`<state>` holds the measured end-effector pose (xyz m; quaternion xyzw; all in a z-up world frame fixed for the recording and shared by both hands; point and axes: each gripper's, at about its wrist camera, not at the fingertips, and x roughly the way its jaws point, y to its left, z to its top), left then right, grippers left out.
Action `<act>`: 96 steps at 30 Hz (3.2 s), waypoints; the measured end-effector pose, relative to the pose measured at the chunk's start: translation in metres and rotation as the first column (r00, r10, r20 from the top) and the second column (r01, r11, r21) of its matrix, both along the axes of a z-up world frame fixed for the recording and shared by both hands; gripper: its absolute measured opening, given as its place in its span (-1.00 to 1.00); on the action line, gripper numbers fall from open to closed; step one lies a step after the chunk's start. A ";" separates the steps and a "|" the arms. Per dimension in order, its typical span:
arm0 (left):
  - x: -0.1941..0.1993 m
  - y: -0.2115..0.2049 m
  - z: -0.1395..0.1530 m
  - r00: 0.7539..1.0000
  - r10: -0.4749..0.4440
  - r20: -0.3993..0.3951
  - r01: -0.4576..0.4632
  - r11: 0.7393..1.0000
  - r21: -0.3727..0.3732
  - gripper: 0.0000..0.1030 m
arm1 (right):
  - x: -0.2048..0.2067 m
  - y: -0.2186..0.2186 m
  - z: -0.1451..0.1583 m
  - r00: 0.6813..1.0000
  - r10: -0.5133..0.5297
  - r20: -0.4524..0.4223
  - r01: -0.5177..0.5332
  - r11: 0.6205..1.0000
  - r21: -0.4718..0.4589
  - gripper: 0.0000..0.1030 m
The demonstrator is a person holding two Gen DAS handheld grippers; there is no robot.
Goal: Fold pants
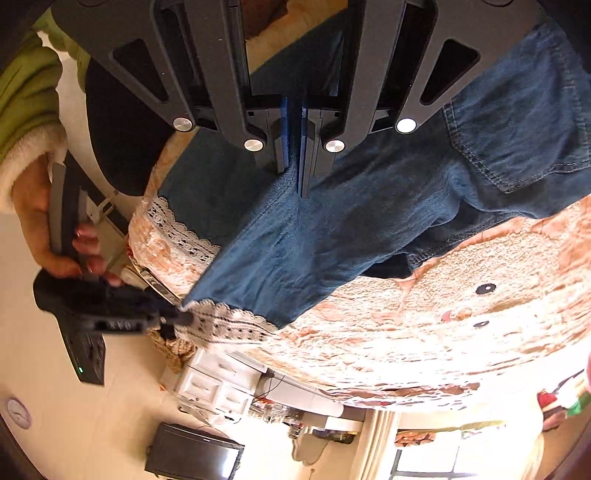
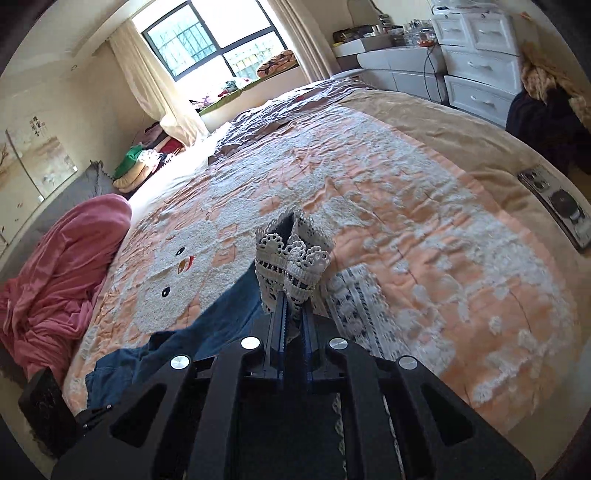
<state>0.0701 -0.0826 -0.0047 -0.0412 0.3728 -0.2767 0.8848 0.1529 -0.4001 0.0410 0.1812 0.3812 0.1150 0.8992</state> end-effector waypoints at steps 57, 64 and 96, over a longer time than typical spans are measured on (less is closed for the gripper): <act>-0.029 -0.023 -0.032 0.997 -0.078 -0.014 0.079 0.979 0.188 -0.76 | -0.071 -0.038 -0.069 0.985 -0.036 -0.168 0.012 0.990 -0.142 -0.49; -0.046 0.004 -0.002 0.999 -0.021 0.038 0.016 0.990 0.143 -0.10 | -0.089 -0.045 -0.035 0.998 -0.050 -0.049 0.045 0.994 -0.095 -0.27; -0.058 0.188 -0.016 0.835 0.527 -0.162 -0.523 0.850 0.066 -0.02 | -0.076 0.041 -0.061 0.966 0.234 -0.113 -0.255 0.936 -0.244 0.09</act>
